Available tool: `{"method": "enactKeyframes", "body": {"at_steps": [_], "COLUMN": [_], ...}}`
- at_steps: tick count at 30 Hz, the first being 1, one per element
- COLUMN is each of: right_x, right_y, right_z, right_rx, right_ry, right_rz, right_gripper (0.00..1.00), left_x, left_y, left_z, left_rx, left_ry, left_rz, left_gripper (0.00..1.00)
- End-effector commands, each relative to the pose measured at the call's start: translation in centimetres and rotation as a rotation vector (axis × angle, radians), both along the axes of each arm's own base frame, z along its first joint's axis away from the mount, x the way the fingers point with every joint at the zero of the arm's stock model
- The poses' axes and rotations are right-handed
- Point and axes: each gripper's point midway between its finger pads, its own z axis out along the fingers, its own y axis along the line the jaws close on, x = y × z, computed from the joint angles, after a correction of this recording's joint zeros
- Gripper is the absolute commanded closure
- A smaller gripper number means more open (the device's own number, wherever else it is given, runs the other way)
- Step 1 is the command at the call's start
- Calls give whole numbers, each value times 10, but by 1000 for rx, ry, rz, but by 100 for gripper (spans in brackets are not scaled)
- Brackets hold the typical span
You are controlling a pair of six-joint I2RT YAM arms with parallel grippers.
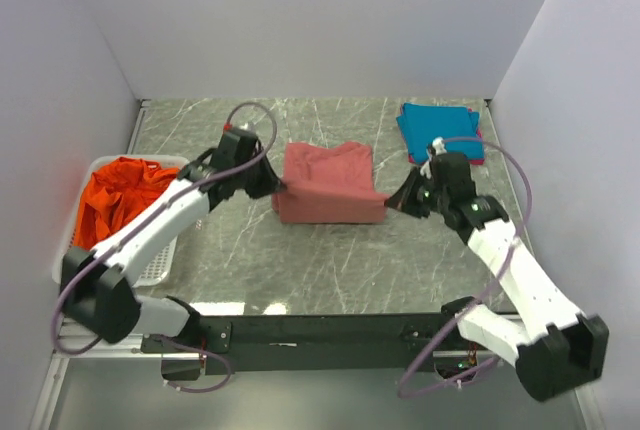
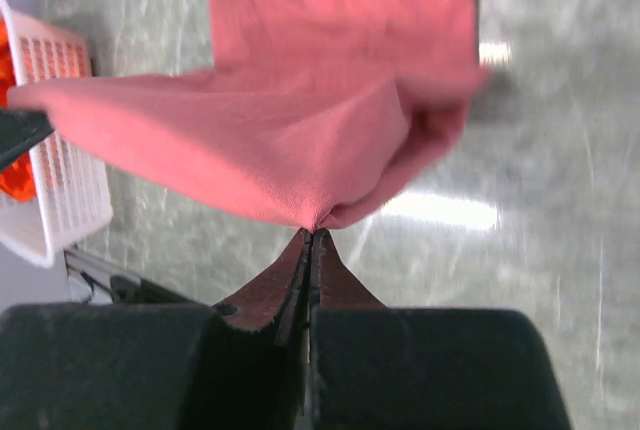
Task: Fold and stack the t-shirts
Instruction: Fold the tshirt
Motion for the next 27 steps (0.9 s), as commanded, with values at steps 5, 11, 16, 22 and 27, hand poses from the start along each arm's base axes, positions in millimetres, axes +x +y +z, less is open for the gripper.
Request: {"method": "enactKeyframes", "body": {"at_steps": [5,11,16,22,27], "right_x": [87,151,207,266,277], "right_y": [2,-8,-11,-15,-17], "right_z": [34,21,14,-24,-35], "right_rx": [21,74,60,4,-89], "right_ry": [-88,-57,-66,-25,23], "right_rz": [26,4,41,32,117], "right_gripper": [100,100,100,57,45], "left_x": [112,173,218,262,277], "left_y": [7,4,13,16,26], "left_z": [35,24,3,-44,-10], "left_rx": [60,46,66,72,86], "left_ry": [-172,-180,-198,-130,-192], "left_rz": [47,24,53,30,41], "left_gripper": [99,99,99,61,0]}}
